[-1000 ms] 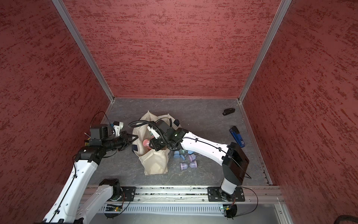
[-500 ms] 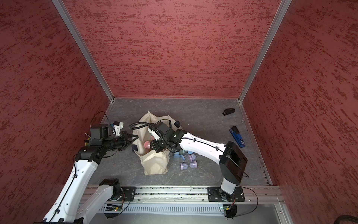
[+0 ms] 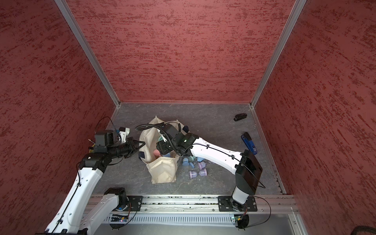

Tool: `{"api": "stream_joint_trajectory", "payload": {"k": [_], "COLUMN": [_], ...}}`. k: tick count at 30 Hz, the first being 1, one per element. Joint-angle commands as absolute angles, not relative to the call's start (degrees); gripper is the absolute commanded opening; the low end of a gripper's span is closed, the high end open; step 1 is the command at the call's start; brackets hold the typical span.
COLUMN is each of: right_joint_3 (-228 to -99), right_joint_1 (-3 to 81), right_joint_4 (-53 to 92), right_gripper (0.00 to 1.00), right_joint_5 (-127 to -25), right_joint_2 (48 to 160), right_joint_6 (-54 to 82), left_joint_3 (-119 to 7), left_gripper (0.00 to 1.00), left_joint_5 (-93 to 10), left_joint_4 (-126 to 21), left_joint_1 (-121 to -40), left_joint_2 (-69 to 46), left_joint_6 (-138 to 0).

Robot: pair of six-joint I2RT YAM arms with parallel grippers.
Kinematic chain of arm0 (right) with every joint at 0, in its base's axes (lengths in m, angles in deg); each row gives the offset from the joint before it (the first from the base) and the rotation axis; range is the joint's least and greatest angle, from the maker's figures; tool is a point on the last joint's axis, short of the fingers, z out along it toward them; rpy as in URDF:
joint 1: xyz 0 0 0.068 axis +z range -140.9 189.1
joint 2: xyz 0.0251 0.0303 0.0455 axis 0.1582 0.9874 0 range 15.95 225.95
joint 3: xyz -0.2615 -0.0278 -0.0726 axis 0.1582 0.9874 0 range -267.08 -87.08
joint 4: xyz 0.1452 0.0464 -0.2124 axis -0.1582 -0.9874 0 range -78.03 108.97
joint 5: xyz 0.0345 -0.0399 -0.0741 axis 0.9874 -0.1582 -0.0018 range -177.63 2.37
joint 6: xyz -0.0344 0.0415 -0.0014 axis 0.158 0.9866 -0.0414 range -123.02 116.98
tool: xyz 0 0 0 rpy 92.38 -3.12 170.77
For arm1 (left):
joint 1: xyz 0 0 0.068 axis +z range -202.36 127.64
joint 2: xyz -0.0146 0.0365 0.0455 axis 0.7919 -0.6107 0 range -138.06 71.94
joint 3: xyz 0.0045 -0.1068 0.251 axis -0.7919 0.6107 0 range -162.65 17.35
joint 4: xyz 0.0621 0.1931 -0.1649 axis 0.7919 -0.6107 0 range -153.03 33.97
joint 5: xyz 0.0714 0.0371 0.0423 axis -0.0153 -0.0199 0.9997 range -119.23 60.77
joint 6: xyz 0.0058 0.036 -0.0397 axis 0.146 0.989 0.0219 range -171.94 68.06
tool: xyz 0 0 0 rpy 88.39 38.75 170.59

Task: Put the hourglass into the canvas bag
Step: Place the hourglass in the canvas bag, then pick up the hourglass from the center of the board.

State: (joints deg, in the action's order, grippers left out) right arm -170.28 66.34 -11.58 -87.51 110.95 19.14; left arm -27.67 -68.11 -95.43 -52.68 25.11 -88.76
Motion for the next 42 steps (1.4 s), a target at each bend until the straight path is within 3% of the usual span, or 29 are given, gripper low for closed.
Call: {"api": "stream_joint_trajectory", "payload": {"k": [1, 8, 12, 20, 32, 42], "right_joint_3": [-174.0, -173.9, -169.7, -154.0, -137.1, -130.3], "right_joint_1": [66.7, 63.1, 57.7, 48.0, 46.6, 46.8], "right_joint_4": [-12.8, -22.2, -30.4, -32.8, -27.5, -22.5], "right_gripper": [0.66, 0.7, 0.69, 0.67, 0.63, 0.61], "right_joint_5": [-98.7, -122.9, -126.8, -117.1, -103.9, -101.0], "right_joint_2": [106.0, 96.3, 91.2, 82.9, 81.6, 80.9], "right_joint_6": [23.0, 37.9, 49.5, 54.9, 59.7, 65.3], "left_joint_3": [-28.5, -28.4, -28.4, -28.3, -27.6, -27.7], "left_gripper": [0.0, 0.0, 0.0, 0.0, 0.0, 0.0], "left_joint_5": [-68.3, -68.2, -68.2, -68.2, -68.3, -68.3], "left_joint_4": [-94.3, -94.4, -94.5, -94.9, -94.8, -94.4], "left_joint_1": [-52.8, -52.8, -52.8, -52.7, -52.7, -52.7], "left_joint_2": [25.2, 25.3, 25.4, 25.7, 26.4, 26.2], "left_joint_6": [-88.7, -88.6, -88.5, -88.4, -88.8, -89.0]}}
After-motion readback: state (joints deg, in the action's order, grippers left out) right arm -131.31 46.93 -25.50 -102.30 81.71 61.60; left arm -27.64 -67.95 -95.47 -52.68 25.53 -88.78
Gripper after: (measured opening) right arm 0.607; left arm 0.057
